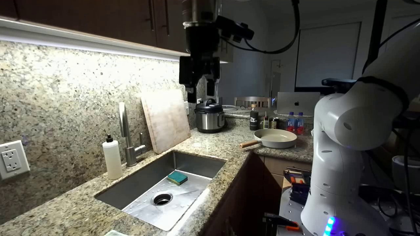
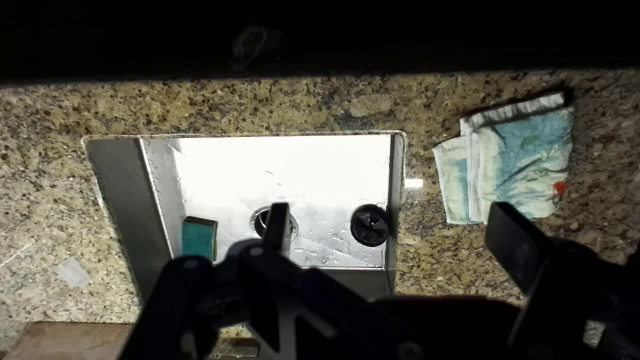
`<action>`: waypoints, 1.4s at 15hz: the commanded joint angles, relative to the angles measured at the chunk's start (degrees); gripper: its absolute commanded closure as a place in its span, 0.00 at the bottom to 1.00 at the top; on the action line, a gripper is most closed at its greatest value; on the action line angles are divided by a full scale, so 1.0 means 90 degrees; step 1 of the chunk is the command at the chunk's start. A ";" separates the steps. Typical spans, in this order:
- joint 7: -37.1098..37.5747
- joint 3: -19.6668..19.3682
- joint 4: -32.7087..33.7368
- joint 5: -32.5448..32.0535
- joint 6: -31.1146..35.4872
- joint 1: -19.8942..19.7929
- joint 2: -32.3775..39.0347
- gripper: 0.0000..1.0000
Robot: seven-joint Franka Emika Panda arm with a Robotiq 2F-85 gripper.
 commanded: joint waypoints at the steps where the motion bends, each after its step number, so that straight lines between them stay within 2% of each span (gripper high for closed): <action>1: 0.0027 -0.0038 0.0017 -0.0031 -0.0016 0.0049 0.0016 0.00; 3: 0.0060 -0.0088 -0.0001 0.0121 0.0010 0.0079 0.0011 0.00; 9: -0.0393 -0.0568 -0.0956 0.1420 0.2130 0.0582 -0.0438 0.00; 11: -0.0717 -0.0718 -0.1471 0.1765 0.3030 0.0760 -0.0610 0.00; 16: -0.1388 -0.0723 -0.2844 0.1652 0.5669 0.1177 -0.0933 0.00; 18: -0.1296 -0.0674 -0.2498 0.1588 0.6758 0.1323 -0.0229 0.00; 19: -0.1540 -0.0470 -0.2571 0.1839 0.7276 0.1260 -0.0156 0.00; 21: -0.1794 -0.0339 -0.2529 0.1791 0.8273 0.1270 0.0191 0.00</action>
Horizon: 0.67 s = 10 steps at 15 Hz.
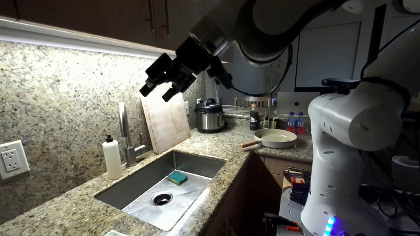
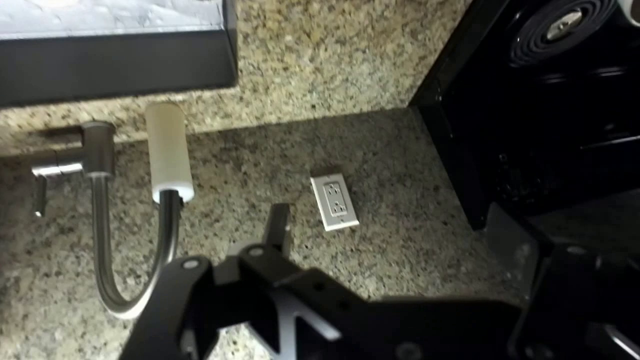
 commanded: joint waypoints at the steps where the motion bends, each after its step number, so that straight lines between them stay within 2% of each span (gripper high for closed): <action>1: -0.0683 0.0267 0.0008 0.0288 0.1738 -0.0018 0.0650 0.00; 5: -0.0925 0.0204 0.0020 0.0035 0.3804 0.0145 0.1352 0.00; 6: -0.0590 0.0265 0.0023 0.0003 0.3044 0.0021 0.1009 0.00; 10: -0.0607 0.0261 0.0094 0.0003 0.3157 0.0018 0.1148 0.00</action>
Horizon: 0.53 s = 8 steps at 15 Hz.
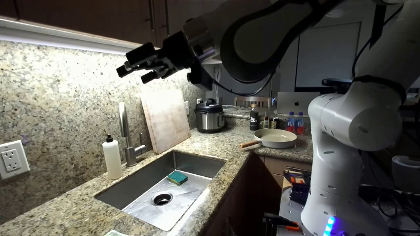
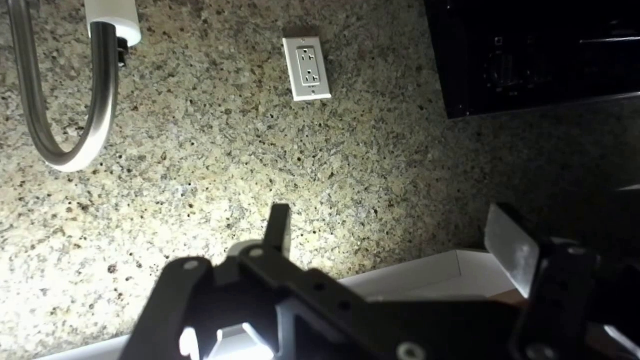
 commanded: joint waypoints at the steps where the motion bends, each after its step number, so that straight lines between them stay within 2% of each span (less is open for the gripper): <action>1: 0.0000 0.0000 0.0002 0.0000 -0.0003 0.0000 -0.0010 0.00; 2: 0.0041 0.0046 0.0008 0.0091 0.0000 0.0000 0.0052 0.00; 3: 0.0015 0.0250 0.0014 0.0142 0.0239 -0.0303 0.0281 0.00; 6: 0.0050 0.0370 0.0013 0.0089 0.0737 -0.0634 0.0914 0.00; 7: 0.0014 0.0501 0.0051 0.0087 0.1094 -0.0872 0.1173 0.00; 8: 0.0096 0.0594 0.0272 0.0051 0.0456 -0.1110 0.0783 0.00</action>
